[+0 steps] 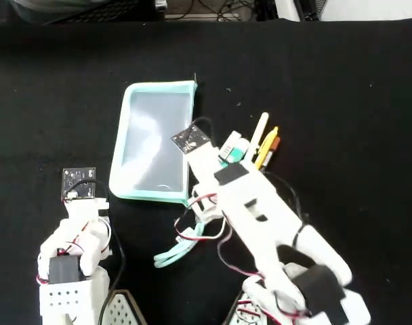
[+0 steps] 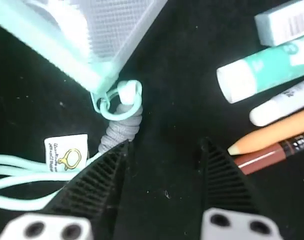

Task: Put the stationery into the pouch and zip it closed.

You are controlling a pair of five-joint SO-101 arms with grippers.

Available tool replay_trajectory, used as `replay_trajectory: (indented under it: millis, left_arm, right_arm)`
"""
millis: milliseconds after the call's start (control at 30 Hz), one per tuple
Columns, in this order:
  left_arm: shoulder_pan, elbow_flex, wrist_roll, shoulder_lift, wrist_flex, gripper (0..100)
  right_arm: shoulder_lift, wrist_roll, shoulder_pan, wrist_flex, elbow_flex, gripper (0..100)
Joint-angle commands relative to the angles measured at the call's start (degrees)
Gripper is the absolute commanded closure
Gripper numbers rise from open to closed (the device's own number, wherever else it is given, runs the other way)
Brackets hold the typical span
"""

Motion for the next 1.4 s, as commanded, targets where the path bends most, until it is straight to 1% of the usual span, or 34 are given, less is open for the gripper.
replay_trajectory:
  millis: [0,200,467,733,900,967,1067,1233,1300,1367]
  left_arm:
    - [0.2,0.9,0.2,-0.4,0.9,97]
    - [0.2,0.9,0.2,-0.4,0.9,97]
    - [0.2,0.9,0.2,-0.4,0.9,97]
    - [0.2,0.9,0.2,-0.4,0.9,97]
    - [0.2,0.9,0.2,-0.4,0.9,97]
    - [0.2,0.9,0.2,-0.4,0.9,97]
    - [0.2,0.9,0.2,-0.4,0.9,97]
    - [0.2,0.9,0.2,-0.4,0.9,97]
    - [0.2,0.9,0.2,-0.4,0.9,97]
    - [0.2,0.9,0.2,-0.4,0.9,97]
  right_arm:
    - [2.7,0.6,-1.1,-0.7,-4.6,77.9]
    - [4.5,1.0,-6.8,-0.7,-5.5,77.9]
    - [5.1,1.1,-10.4,-0.8,-5.2,77.9]
    - [5.1,1.1,-9.0,-1.1,-3.6,78.3]
    - [7.2,1.2,-3.2,-1.5,-4.4,77.9]
    - [9.6,3.2,-2.1,-2.2,-5.1,77.9]
    - [13.8,6.3,-1.9,-2.4,-6.8,78.3]
    - [16.7,6.4,-2.0,-2.0,-9.5,78.3]
    - [16.3,6.7,-2.0,-2.2,-9.6,80.6]
    - [14.9,6.8,-2.1,-2.5,-9.7,87.7]
